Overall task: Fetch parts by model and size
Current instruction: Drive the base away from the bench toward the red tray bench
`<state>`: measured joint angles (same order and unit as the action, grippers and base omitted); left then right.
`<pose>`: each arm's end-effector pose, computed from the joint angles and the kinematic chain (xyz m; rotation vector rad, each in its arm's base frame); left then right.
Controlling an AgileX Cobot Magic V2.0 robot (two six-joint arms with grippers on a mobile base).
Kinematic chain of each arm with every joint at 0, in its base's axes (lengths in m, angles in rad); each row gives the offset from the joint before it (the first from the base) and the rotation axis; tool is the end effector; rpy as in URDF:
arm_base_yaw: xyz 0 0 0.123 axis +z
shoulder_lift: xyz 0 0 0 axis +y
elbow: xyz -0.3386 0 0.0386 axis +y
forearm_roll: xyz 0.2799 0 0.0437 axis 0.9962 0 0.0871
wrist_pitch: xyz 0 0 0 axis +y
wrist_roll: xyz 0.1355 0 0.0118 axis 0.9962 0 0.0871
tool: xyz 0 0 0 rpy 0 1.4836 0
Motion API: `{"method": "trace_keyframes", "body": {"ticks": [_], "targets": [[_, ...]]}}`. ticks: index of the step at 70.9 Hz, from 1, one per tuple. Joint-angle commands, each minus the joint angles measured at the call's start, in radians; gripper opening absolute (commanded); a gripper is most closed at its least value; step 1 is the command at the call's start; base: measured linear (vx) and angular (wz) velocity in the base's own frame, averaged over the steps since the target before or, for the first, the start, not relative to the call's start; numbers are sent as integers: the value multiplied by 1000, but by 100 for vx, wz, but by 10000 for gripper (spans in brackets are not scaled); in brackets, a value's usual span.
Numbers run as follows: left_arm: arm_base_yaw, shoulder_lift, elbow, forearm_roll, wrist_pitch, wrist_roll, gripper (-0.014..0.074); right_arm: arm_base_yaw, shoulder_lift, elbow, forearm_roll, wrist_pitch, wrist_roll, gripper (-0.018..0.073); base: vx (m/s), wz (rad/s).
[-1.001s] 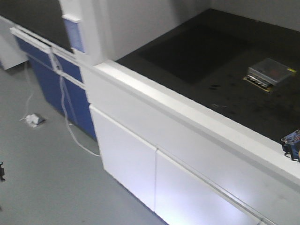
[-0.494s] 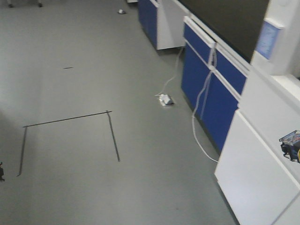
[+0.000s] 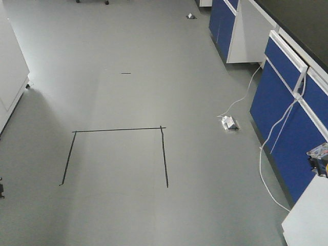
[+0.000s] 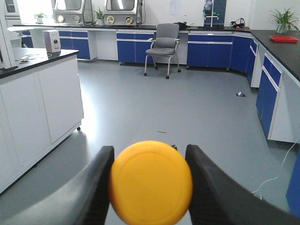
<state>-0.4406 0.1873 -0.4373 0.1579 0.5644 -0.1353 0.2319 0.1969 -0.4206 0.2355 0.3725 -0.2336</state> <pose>0.0656 -0.0183 0.3057 0.3322 1.7670 -0.2413 0.0694 0.0283 0.3247 -0.2644 1.6064 0.2369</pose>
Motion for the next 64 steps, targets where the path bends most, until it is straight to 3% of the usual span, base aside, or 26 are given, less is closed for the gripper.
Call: {"method": "trace_keyframes", "body": {"ticks": [1, 27, 64], "targets": [[-7, 15, -26, 4, -85, -2, -7, -4, 10, -29, 3, -88, -10, -6, 27, 14], [-7, 15, -26, 4, -85, -2, -7, -4, 10, -29, 3, -88, -10, -6, 40, 7], [-7, 16, -26, 4, -84, -2, -7, -4, 10, -29, 3, -88, -10, -6, 59, 1]]}}
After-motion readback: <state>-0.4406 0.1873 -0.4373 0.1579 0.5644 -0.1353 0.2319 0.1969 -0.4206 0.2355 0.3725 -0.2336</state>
